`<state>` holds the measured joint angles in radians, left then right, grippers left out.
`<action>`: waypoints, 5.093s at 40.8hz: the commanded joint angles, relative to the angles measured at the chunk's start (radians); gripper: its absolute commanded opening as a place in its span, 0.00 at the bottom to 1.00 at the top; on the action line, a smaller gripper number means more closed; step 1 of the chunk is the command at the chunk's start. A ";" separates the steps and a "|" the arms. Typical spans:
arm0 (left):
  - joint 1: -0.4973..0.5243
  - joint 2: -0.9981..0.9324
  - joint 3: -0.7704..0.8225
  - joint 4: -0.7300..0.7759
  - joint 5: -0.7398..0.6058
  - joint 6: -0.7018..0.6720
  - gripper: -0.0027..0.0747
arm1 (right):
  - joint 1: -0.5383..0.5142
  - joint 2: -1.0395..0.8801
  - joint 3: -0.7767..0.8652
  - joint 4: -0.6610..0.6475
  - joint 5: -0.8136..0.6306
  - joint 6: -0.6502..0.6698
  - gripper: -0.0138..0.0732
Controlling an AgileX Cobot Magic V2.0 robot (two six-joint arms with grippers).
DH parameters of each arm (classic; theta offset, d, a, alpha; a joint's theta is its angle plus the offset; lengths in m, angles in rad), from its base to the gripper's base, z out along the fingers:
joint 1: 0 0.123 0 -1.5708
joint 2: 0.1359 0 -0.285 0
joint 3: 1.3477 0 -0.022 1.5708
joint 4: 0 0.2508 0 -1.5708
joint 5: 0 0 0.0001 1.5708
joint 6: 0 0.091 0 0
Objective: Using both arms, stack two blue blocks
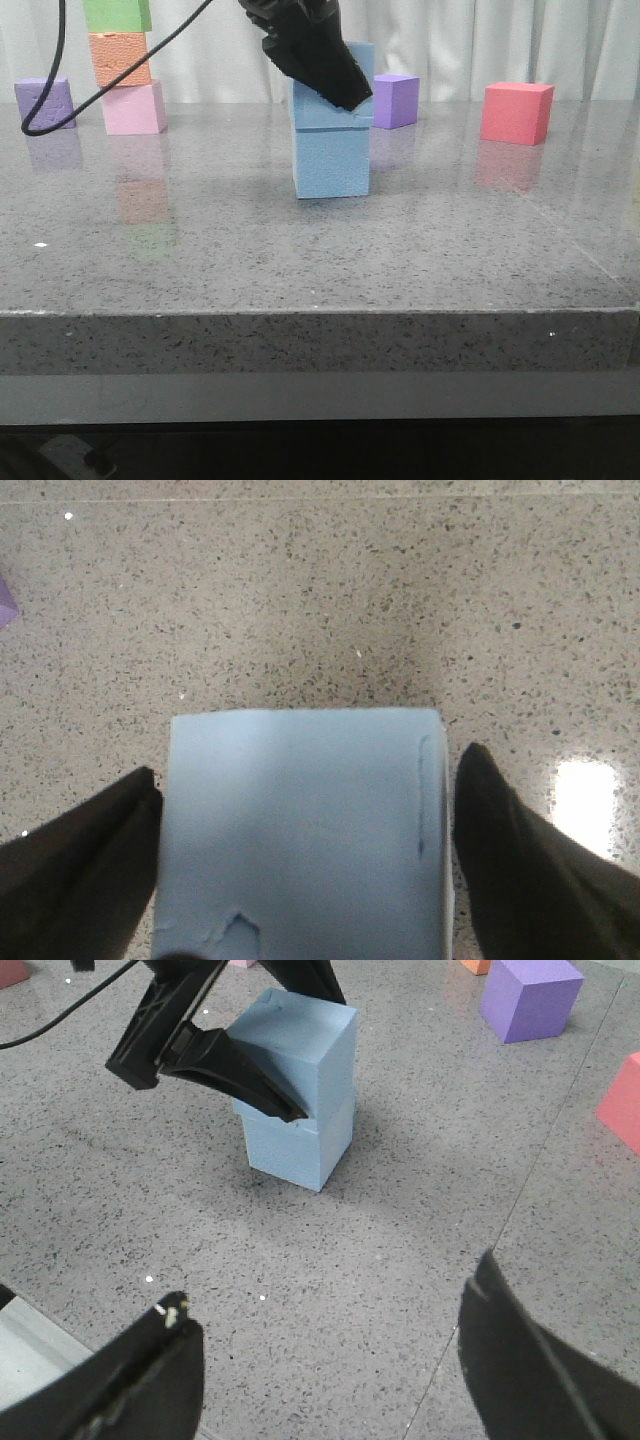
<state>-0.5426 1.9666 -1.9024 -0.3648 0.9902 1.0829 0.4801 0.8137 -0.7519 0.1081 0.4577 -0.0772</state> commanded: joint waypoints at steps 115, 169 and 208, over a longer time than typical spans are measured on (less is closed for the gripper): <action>-0.007 -1.358 1.039 0.384 -0.320 -1.164 0.35 | -0.002 -0.259 -0.172 -0.164 0.463 0.148 0.43; 0.382 -1.793 1.624 0.403 -0.915 -1.164 0.01 | -0.002 -0.260 -0.172 -0.167 0.419 0.149 0.02; 0.493 -1.991 1.911 0.318 -1.056 -1.159 0.01 | -0.002 -0.258 -0.172 -0.167 0.424 0.149 0.02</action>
<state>-0.0518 -0.0046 0.0056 -0.0483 0.0098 -0.0717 0.4801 0.5484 -0.9002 -0.0440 0.9510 0.0719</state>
